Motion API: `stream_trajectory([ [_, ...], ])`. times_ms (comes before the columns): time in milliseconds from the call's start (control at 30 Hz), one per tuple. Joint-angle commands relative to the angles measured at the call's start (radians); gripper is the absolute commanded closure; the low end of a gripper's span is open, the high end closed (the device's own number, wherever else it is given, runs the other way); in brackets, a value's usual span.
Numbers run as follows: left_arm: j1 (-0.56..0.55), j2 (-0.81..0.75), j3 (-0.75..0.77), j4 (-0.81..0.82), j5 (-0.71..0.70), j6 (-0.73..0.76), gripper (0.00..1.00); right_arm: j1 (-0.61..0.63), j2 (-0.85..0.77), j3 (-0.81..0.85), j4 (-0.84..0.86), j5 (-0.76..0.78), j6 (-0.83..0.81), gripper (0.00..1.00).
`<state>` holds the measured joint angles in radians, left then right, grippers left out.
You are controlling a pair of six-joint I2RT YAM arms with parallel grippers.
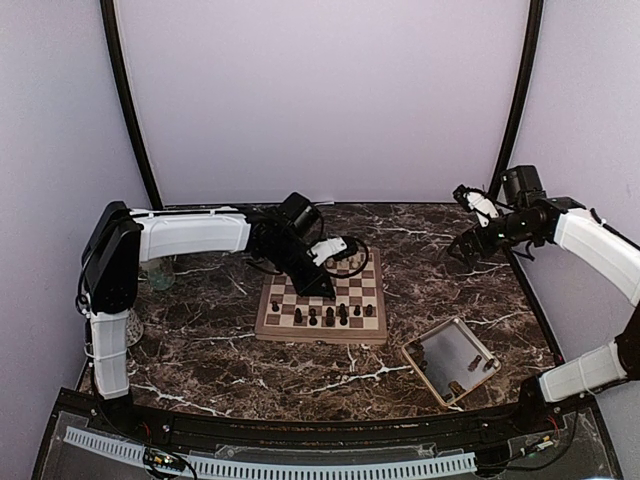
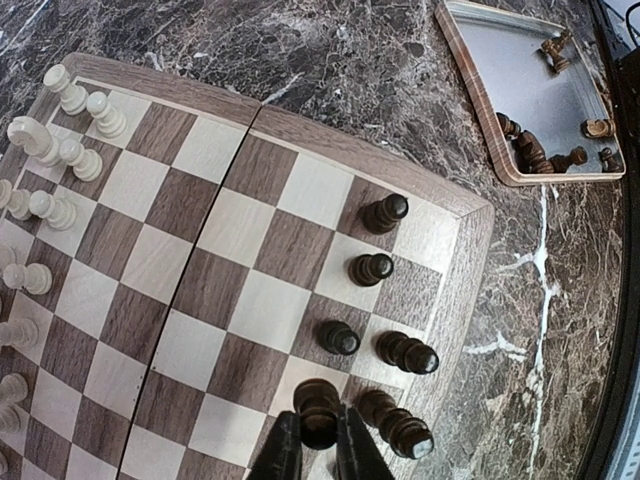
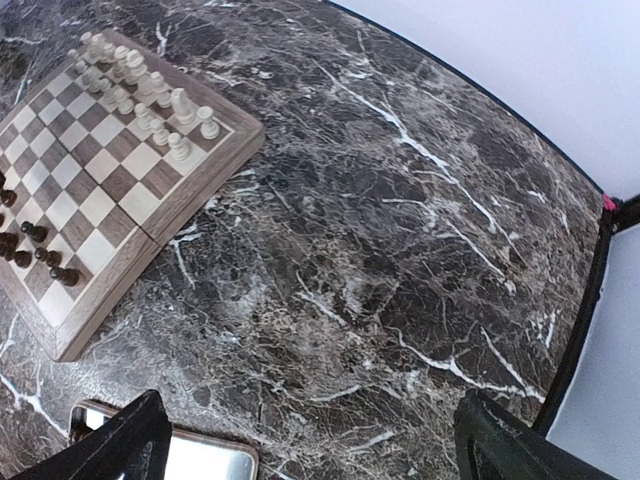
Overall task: Set up the chess pieces on the board
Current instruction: Place the pawn on d7.
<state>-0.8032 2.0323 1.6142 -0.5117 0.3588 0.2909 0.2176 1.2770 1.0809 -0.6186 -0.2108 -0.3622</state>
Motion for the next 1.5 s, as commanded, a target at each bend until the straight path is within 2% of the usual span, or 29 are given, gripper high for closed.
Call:
stream_trajectory([
  [0,-0.014,0.001,0.024,-0.067,-0.040,0.043,0.86,-0.029,0.025,0.004,-0.012,-0.100,0.020,0.06],
  [100,-0.022,0.006,0.023,-0.085,-0.073,0.058,0.86,-0.029,0.001,-0.027,0.016,-0.141,0.007,0.13],
  [333,-0.039,0.027,0.036,-0.094,-0.083,0.062,0.85,-0.029,0.009,-0.031,-0.002,-0.169,-0.014,0.20],
  [867,-0.065,0.083,0.072,-0.115,-0.135,0.067,0.83,-0.029,0.048,-0.025,-0.014,-0.209,-0.009,0.24],
  [1067,-0.065,0.083,0.075,-0.117,-0.197,0.056,0.83,-0.029,0.057,-0.019,-0.019,-0.224,-0.011,0.24],
  [1233,-0.065,0.086,0.076,-0.112,-0.172,0.051,0.82,-0.029,0.066,-0.020,-0.025,-0.231,-0.012,0.24],
  [1467,-0.065,0.088,0.076,-0.127,-0.169,0.047,0.71,-0.029,0.062,-0.017,-0.036,-0.253,-0.017,0.24],
])
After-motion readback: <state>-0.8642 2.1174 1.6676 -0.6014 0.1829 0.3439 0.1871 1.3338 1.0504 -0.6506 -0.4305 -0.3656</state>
